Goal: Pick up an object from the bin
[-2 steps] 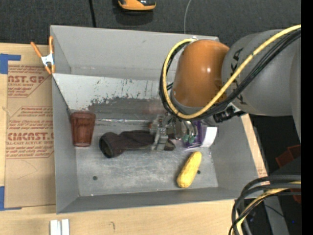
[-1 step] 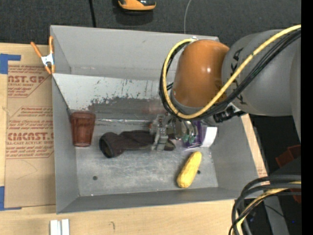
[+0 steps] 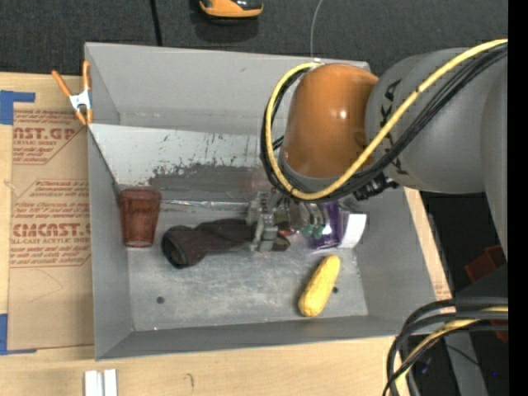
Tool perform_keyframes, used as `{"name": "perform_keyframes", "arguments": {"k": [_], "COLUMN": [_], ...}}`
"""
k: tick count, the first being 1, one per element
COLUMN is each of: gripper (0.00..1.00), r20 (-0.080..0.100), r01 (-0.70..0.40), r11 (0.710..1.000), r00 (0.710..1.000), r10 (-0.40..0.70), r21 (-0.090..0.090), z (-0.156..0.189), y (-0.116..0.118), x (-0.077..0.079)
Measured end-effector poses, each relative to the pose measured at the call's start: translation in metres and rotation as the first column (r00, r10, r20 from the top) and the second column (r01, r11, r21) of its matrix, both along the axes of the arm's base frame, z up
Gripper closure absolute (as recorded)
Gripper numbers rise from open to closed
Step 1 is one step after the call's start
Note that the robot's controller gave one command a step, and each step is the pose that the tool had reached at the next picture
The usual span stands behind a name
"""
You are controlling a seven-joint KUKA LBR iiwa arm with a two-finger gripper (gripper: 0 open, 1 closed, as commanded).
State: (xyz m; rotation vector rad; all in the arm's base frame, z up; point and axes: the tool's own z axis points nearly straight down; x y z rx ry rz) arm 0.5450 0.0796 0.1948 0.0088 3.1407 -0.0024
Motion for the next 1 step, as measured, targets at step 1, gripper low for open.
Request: {"name": "perform_keyframes", "arguments": {"k": [1], "gripper": [1.0], "r20": [0.011], "r01": [0.021], "r11": [1.0], "r00": [1.0], "r10": [-0.021], "r21": [0.002], "z": [0.179], "y": [-0.0306], "x": [-0.0009]}}
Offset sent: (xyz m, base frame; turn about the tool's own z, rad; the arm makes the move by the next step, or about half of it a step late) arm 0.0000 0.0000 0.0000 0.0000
